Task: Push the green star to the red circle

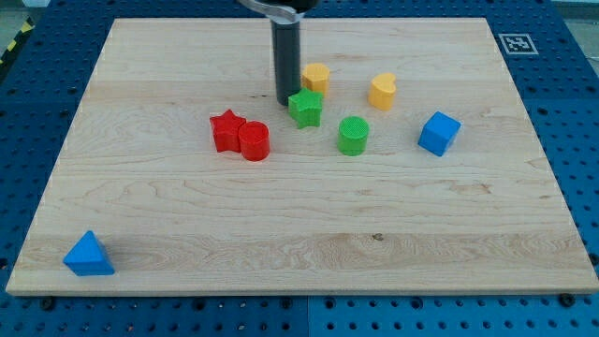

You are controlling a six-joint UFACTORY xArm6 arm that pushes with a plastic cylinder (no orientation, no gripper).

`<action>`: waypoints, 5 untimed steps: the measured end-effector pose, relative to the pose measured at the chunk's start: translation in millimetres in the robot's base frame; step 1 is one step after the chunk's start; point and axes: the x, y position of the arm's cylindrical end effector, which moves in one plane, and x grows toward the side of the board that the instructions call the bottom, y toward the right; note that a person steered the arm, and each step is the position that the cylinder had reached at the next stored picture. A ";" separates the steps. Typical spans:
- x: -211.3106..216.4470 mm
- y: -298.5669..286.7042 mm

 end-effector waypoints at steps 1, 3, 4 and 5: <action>0.1 1.2; -4.7 82.7; 3.6 88.9; 14.7 66.6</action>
